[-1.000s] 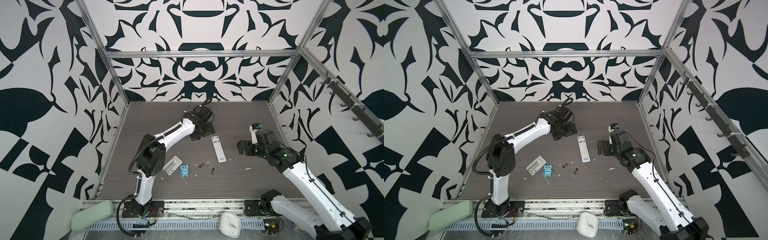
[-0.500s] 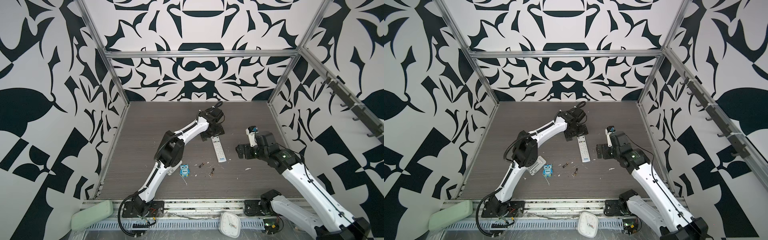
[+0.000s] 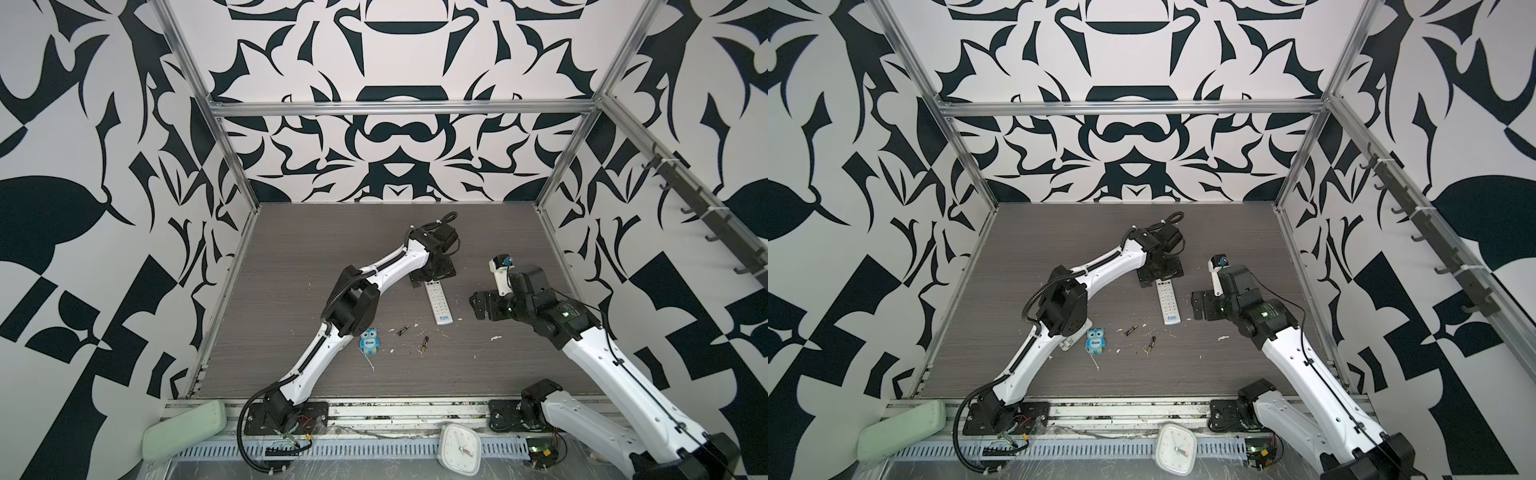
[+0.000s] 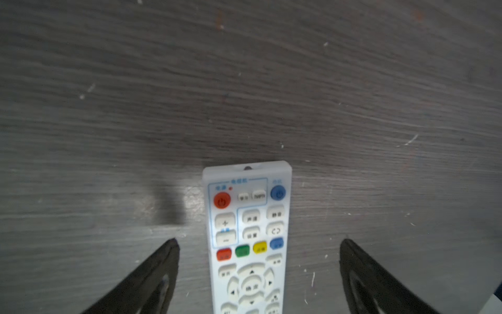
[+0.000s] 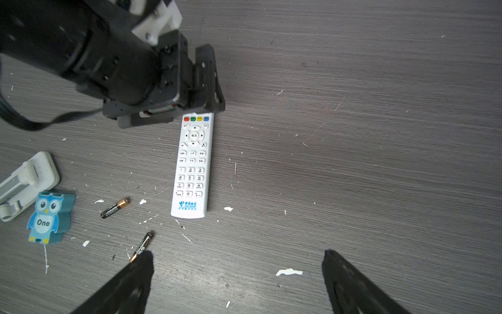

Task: Load the batteries into the remote control
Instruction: 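Reach the left gripper to the white remote's top end while the right arm advances, then close the left gripper on the top end of the white remote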

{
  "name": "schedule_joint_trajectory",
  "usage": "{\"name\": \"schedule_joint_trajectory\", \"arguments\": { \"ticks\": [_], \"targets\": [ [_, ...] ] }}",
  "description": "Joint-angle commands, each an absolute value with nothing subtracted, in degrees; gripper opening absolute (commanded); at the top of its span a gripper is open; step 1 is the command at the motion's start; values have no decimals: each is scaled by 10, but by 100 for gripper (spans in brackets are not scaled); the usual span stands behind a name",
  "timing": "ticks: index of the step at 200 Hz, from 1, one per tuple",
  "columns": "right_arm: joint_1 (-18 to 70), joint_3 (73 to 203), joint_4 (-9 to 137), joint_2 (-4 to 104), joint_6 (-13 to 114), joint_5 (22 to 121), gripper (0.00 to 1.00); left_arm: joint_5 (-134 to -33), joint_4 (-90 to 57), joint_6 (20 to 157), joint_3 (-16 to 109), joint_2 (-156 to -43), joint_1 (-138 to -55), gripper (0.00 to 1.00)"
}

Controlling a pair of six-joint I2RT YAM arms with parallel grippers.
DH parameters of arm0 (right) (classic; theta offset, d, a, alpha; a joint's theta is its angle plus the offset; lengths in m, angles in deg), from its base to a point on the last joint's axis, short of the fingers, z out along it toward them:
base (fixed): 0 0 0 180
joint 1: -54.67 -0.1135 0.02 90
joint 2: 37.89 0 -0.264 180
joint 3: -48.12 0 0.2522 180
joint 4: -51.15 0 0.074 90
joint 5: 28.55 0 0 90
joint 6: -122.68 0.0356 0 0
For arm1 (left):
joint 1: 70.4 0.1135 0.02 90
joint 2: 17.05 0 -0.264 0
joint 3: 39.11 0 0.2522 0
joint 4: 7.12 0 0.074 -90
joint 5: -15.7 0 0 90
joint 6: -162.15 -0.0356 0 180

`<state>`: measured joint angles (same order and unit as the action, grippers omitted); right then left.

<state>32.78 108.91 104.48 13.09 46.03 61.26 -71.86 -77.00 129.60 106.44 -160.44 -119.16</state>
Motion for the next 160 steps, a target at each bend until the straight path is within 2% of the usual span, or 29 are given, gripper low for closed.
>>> {"name": "schedule_joint_trajectory", "arguments": {
  "ticks": [1,70,76,102,160],
  "targets": [
    [324,1087,1031,119,456,601,100,-690,-817,1301,1086,-1617,-1199,91],
    [320,1085,1029,110,456,592,99,-656,-859,1281,1104,-1645,-1216,86],
    [320,1084,1029,109,456,590,99,-652,-860,1279,1101,-1645,-1217,81],
    [317,1085,1029,108,457,586,98,-634,-869,1271,1102,-1649,-1222,77],
    [316,1086,1032,112,459,571,89,-617,-873,1256,1071,-1642,-1223,66]
  ]
}}
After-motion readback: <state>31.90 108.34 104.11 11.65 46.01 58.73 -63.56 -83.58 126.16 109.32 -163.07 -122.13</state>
